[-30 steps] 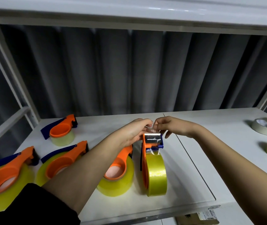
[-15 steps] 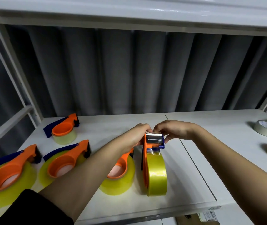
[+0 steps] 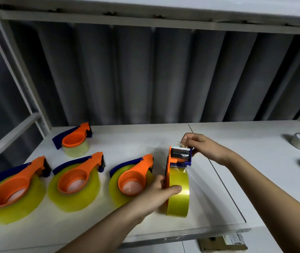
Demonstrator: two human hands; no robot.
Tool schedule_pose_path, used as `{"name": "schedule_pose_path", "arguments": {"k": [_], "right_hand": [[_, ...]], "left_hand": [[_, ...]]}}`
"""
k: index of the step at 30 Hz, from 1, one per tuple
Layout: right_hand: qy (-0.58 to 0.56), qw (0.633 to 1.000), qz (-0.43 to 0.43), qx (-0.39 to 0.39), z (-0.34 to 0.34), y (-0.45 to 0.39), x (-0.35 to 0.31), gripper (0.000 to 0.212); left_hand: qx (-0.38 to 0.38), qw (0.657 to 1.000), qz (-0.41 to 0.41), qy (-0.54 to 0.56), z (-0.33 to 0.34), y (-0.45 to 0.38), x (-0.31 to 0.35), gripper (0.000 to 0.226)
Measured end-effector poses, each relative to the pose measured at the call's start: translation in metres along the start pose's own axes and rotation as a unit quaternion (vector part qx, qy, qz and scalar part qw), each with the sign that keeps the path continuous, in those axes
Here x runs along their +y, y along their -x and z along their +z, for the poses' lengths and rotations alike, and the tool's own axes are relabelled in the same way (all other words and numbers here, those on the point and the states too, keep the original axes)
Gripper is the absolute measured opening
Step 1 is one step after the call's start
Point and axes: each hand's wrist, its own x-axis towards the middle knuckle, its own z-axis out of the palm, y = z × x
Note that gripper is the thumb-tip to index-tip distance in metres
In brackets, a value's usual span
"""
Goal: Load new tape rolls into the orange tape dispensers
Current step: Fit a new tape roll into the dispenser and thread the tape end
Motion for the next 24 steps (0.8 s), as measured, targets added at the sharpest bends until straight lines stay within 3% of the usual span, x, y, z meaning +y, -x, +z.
{"name": "schedule_pose_path", "arguments": {"k": [4, 8, 12, 15, 20, 24], "right_hand": [[0.091, 0.990, -0.058, 0.087, 0.006, 0.008, -0.005, 0.022], [0.238, 0.956, -0.080, 0.152, 0.010, 0.016, -0.013, 0.018], [0.309, 0.926, -0.085, 0.198, 0.015, 0.021, -0.013, 0.015], [0.393, 0.893, -0.087, 0.201, 0.021, 0.023, -0.012, 0.018], [0.422, 0.881, -0.051, 0.206, 0.025, 0.021, -0.008, 0.018], [0.393, 0.887, -0.072, 0.232, 0.029, 0.022, -0.006, 0.018]], "left_hand": [[-0.026, 0.996, -0.007, 0.084, 0.007, -0.002, -0.004, 0.062], [-0.040, 0.994, 0.026, 0.099, 0.016, -0.001, -0.004, 0.029], [-0.022, 0.986, 0.059, 0.152, 0.016, 0.000, -0.002, 0.015], [0.015, 0.984, 0.043, 0.174, 0.017, -0.003, 0.001, 0.021], [0.018, 0.984, -0.027, 0.173, 0.013, -0.003, 0.008, 0.032], [-0.018, 0.989, -0.047, 0.138, 0.005, 0.000, 0.010, 0.015]]}}
